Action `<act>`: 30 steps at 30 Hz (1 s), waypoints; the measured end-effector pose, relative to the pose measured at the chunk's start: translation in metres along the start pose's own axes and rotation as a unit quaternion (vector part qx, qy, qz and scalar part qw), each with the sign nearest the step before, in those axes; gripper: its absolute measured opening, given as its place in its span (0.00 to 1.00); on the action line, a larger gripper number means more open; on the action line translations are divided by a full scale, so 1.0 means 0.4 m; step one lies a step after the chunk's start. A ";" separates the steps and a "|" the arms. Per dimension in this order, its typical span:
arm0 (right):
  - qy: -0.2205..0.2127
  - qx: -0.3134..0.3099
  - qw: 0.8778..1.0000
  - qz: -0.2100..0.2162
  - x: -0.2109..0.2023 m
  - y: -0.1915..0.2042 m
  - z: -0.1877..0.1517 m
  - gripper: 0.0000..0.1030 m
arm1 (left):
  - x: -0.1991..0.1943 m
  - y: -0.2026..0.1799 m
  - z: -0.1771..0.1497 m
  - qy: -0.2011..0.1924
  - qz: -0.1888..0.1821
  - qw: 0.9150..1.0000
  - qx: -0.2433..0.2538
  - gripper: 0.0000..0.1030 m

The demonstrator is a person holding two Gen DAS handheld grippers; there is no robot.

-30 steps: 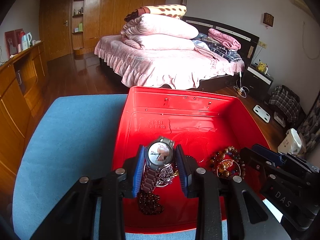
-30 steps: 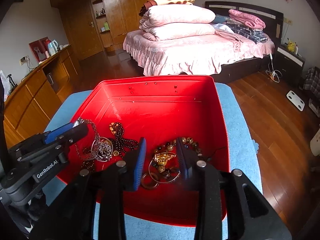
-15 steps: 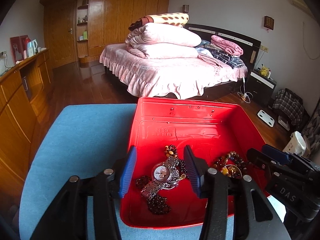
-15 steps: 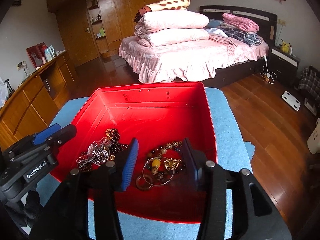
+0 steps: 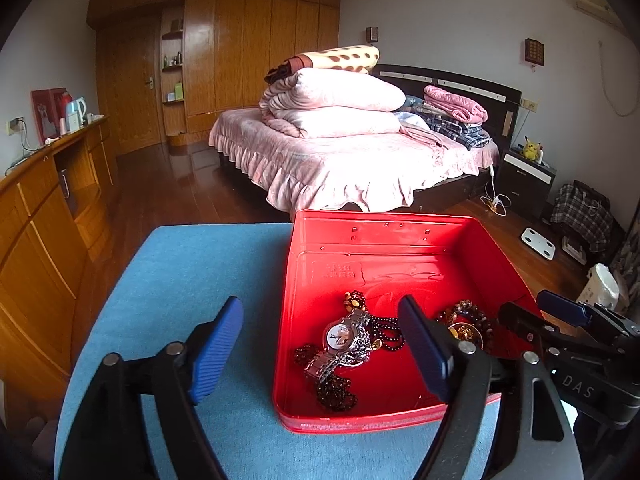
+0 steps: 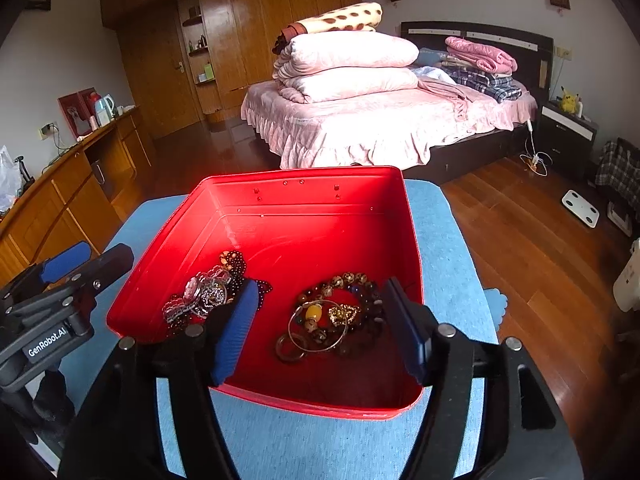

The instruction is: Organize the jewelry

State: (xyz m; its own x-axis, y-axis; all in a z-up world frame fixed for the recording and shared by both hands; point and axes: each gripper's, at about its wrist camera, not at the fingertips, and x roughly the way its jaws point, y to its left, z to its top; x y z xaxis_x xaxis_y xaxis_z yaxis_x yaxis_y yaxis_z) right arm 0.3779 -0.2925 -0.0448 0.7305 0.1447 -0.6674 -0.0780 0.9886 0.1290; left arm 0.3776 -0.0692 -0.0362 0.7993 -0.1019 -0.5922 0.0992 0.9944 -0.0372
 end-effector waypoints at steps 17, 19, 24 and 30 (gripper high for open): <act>-0.033 -0.013 0.999 -0.003 -0.095 0.015 -0.034 0.87 | -0.089 0.010 -0.034 -0.030 0.010 0.999 0.013 0.93; -0.033 -0.011 0.999 0.002 -0.109 0.015 -0.040 0.88 | -0.097 0.011 -0.040 -0.028 0.010 0.999 0.012 0.94; -0.033 -0.012 0.999 -0.006 -0.138 0.016 -0.054 0.92 | -0.124 0.013 -0.045 -0.030 0.010 0.999 0.013 0.94; -0.033 -0.012 0.999 -0.008 -0.163 0.013 -0.062 0.93 | -0.145 0.016 -0.045 -0.030 0.015 0.999 0.017 0.94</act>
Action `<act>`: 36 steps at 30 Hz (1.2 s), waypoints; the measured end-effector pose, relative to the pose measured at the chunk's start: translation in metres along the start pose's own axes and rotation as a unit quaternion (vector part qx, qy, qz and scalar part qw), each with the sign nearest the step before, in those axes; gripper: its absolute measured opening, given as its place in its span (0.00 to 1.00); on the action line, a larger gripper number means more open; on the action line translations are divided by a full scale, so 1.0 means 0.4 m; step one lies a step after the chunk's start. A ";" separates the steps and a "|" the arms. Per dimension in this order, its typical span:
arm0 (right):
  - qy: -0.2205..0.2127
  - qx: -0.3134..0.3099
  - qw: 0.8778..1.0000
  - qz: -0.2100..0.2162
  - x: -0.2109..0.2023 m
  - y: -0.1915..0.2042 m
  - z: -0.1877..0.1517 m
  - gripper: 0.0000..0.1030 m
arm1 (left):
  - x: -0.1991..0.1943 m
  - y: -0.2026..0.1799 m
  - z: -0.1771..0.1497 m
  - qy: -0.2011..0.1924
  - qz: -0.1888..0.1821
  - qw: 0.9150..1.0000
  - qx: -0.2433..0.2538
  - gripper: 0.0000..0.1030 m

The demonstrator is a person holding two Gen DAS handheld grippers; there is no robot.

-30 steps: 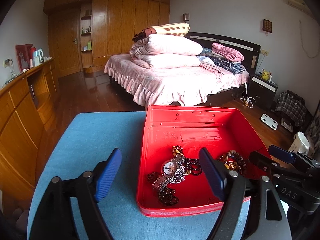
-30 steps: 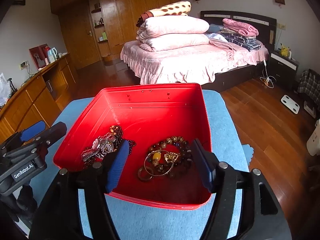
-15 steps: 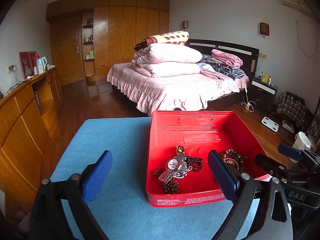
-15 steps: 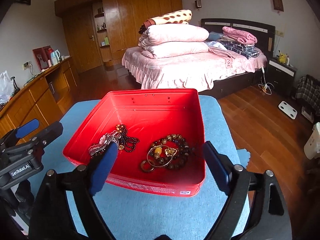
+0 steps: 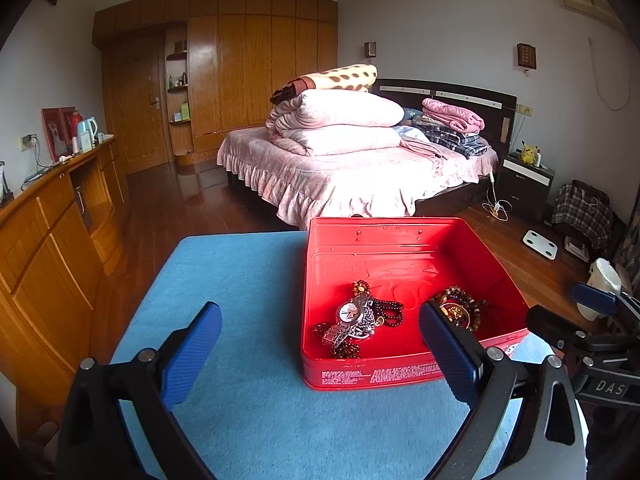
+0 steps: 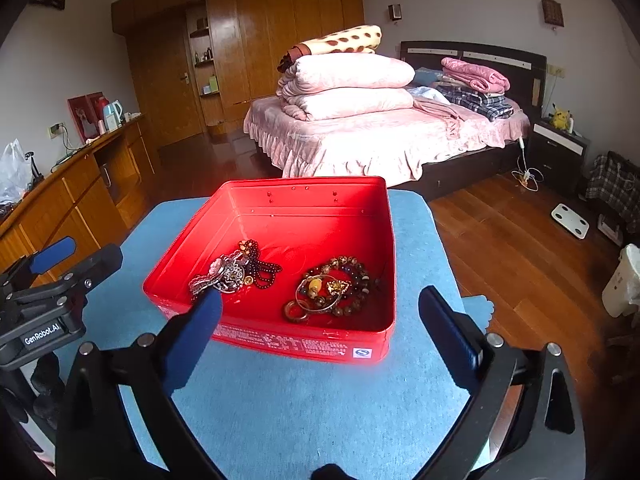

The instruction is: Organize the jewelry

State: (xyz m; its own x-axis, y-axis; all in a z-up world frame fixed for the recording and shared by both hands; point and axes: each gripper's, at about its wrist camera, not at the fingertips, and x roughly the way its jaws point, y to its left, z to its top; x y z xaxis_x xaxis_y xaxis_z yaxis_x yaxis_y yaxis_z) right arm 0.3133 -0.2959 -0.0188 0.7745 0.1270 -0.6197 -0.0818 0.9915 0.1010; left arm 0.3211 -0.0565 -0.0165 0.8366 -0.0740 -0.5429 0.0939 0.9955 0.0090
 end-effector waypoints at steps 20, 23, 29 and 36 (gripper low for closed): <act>0.006 0.002 1.000 0.014 -0.035 -0.005 -0.010 0.93 | -0.019 -0.007 -0.010 0.015 0.000 1.000 0.003 0.94; 0.010 0.002 1.000 0.015 -0.030 -0.004 -0.009 0.93 | -0.017 -0.011 -0.010 0.017 -0.002 1.000 0.004 0.94; 0.003 0.004 1.000 0.016 -0.049 -0.007 -0.015 0.93 | -0.037 -0.006 -0.006 0.012 -0.004 1.000 -0.001 0.94; -0.018 0.008 1.000 0.011 -0.120 -0.009 -0.029 0.93 | -0.111 -0.008 -0.014 -0.008 -0.009 1.000 -0.003 0.94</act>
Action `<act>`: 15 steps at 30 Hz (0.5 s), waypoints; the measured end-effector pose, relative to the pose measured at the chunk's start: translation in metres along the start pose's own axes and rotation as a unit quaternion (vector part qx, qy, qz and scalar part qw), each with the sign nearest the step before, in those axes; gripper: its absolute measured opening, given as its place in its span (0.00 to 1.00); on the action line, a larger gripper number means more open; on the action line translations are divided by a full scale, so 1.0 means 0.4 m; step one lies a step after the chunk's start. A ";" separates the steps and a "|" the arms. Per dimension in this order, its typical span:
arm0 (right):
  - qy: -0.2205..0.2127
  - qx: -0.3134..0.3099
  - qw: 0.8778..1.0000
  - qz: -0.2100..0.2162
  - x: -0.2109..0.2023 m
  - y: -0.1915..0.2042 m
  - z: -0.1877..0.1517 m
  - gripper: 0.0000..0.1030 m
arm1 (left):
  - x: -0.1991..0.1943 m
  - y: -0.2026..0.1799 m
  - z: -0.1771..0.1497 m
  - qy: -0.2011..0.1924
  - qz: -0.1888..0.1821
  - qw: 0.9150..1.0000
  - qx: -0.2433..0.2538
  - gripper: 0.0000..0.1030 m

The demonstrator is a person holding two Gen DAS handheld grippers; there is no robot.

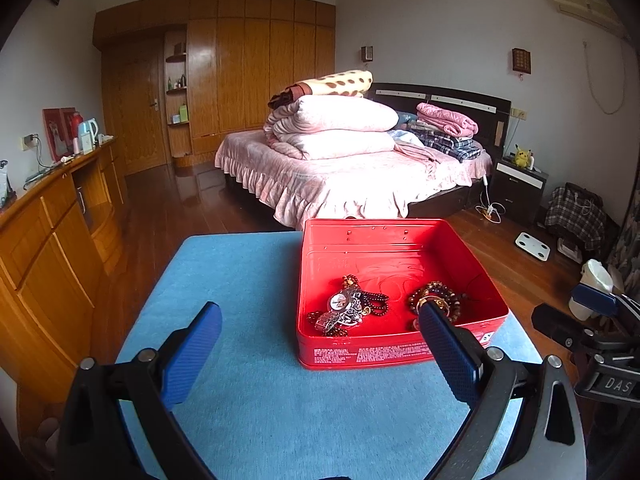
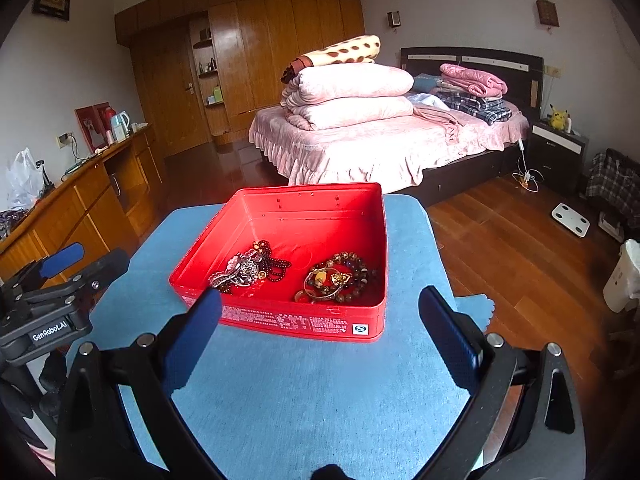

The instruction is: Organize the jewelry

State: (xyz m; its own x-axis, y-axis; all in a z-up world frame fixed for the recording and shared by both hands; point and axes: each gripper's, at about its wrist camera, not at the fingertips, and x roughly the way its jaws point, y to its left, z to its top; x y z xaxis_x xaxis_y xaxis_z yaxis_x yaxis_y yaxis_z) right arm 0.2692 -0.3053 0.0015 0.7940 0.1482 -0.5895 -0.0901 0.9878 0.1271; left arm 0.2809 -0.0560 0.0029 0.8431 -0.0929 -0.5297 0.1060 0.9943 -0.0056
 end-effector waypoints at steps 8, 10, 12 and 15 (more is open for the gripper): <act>-0.047 0.002 0.999 0.000 -0.092 0.015 -0.015 0.93 | -0.082 -0.011 -0.013 -0.033 0.006 0.999 0.008 0.94; -0.061 -0.006 0.998 -0.007 -0.112 0.025 -0.017 0.93 | -0.098 -0.010 -0.014 -0.044 0.010 0.999 0.008 0.94; -0.078 -0.011 0.997 -0.014 -0.129 0.033 -0.016 0.93 | -0.113 -0.007 -0.014 -0.059 0.011 0.998 0.003 0.94; -0.100 -0.014 0.995 -0.015 -0.151 0.039 -0.016 0.93 | -0.131 -0.004 -0.013 -0.076 0.015 0.997 -0.001 0.94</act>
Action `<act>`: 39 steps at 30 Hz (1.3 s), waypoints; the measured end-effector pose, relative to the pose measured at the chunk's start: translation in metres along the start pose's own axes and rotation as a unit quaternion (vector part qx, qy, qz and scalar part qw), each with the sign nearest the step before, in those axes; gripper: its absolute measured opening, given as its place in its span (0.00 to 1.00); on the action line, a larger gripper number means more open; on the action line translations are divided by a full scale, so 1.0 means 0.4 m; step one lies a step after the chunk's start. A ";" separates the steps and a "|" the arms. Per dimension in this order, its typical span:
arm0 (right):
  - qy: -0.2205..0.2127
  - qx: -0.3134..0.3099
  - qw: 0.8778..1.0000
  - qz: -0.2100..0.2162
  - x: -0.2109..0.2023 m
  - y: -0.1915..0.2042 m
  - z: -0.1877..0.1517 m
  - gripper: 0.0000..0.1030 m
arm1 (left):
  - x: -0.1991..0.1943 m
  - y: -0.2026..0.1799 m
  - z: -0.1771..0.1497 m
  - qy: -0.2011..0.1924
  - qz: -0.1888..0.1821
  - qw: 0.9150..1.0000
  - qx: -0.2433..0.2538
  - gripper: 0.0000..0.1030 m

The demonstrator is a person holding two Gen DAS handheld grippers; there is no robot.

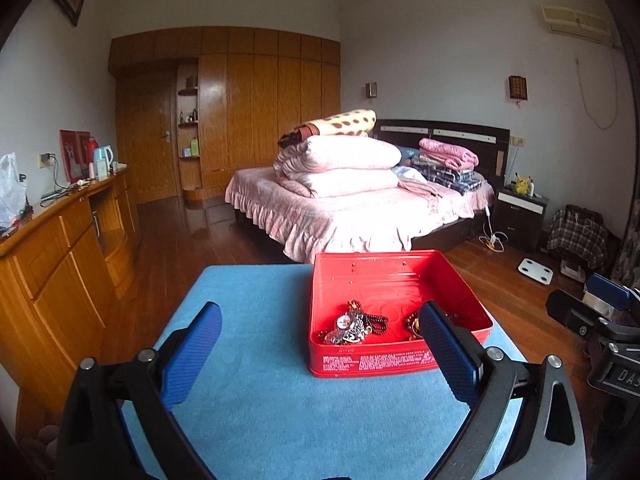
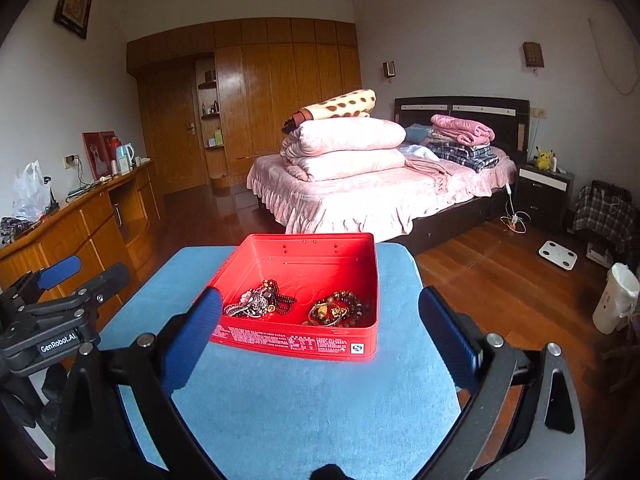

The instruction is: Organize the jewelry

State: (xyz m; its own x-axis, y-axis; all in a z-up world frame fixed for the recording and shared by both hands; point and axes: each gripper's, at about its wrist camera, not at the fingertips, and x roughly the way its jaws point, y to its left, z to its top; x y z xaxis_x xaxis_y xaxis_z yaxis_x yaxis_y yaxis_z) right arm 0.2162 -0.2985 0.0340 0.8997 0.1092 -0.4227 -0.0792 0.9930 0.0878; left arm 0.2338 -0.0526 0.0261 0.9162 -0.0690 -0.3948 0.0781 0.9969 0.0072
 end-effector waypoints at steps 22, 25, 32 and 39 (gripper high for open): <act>-0.037 -0.008 0.999 -0.012 -0.034 -0.009 -0.004 0.93 | -0.032 0.006 0.008 -0.028 0.005 1.000 0.002 0.94; -0.038 -0.008 0.999 -0.011 -0.035 -0.009 -0.004 0.93 | -0.033 0.007 0.006 -0.029 0.005 1.000 0.002 0.94; -0.041 -0.009 0.999 -0.012 -0.036 -0.007 -0.002 0.93 | -0.043 0.007 0.009 -0.032 0.005 0.999 0.003 0.94; -0.042 -0.010 0.999 -0.012 -0.037 -0.010 0.000 0.93 | -0.045 0.012 0.016 -0.033 0.007 0.999 0.003 0.94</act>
State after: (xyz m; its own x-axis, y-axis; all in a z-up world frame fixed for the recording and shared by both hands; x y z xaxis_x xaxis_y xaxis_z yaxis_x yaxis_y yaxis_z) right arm 0.2033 -0.3042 0.0400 0.9340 0.0815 -0.3480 -0.0643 0.9961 0.0607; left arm 0.2201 -0.0468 0.0393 0.9410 -0.0579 -0.3334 0.0676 0.9976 0.0177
